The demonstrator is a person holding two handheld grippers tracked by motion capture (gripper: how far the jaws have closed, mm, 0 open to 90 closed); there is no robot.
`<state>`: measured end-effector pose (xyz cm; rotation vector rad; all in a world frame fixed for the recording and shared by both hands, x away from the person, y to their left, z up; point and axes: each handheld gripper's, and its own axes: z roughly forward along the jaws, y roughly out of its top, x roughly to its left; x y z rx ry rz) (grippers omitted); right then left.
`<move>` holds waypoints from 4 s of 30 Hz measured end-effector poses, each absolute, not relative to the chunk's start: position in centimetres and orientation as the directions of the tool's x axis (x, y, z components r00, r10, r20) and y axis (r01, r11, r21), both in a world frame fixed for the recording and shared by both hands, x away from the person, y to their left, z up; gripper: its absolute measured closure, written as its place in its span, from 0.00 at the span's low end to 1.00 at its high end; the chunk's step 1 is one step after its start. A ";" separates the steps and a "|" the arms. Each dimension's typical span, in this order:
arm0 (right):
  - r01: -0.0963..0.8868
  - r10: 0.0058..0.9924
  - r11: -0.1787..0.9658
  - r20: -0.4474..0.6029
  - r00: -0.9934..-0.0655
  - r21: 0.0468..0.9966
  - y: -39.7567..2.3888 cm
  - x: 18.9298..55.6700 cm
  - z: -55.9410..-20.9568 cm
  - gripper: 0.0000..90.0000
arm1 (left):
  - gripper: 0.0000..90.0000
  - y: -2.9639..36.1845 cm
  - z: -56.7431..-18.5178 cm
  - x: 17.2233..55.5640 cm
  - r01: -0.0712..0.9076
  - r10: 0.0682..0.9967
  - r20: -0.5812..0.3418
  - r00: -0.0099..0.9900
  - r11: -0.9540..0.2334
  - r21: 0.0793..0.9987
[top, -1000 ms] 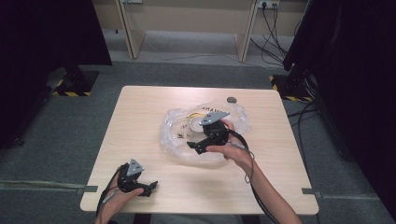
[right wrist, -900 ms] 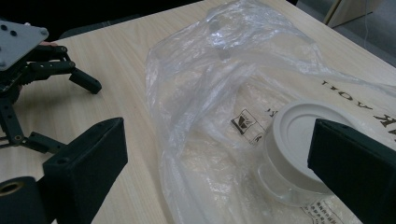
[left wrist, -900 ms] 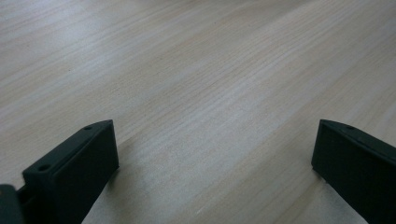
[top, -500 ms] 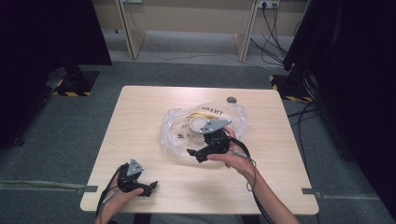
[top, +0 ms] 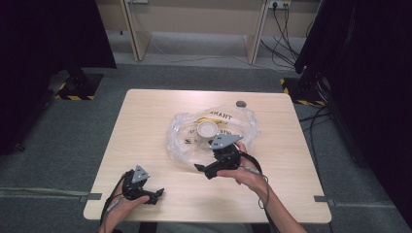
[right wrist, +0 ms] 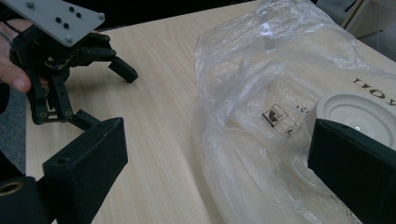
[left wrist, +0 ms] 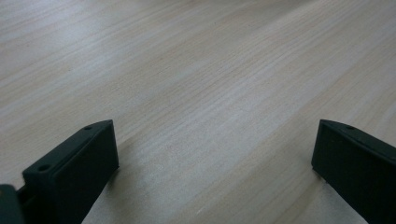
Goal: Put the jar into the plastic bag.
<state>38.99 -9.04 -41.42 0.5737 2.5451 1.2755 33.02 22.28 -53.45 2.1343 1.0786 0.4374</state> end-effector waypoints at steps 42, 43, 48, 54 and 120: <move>0.193 0.363 0.570 -0.035 -0.931 0.798 -8.6 33.8 -45.3 0.06 | 0.00 22.3 -53.5 33.0 0.567 0.802 -0.011 0.597 -0.412 0.713; 0.192 0.362 0.571 -0.034 -0.932 0.798 -8.6 33.7 -45.3 0.06 | 0.00 22.3 -53.5 33.0 0.567 0.802 -0.011 0.597 -0.412 0.713; 0.201 0.368 0.571 -0.029 -0.929 0.796 -9.2 33.4 -45.6 0.06 | 0.00 22.3 -53.5 33.0 0.568 0.803 -0.012 0.596 -0.411 0.713; 0.230 0.395 0.561 -0.013 -0.919 0.795 -10.4 33.3 -46.0 0.06 | 0.00 22.3 -53.5 33.0 0.567 0.802 -0.011 0.597 -0.412 0.713; 0.360 0.508 0.526 0.054 -0.860 0.771 -15.6 32.1 -49.0 0.06 | 0.00 22.3 -53.5 33.0 0.567 0.802 -0.011 0.597 -0.412 0.713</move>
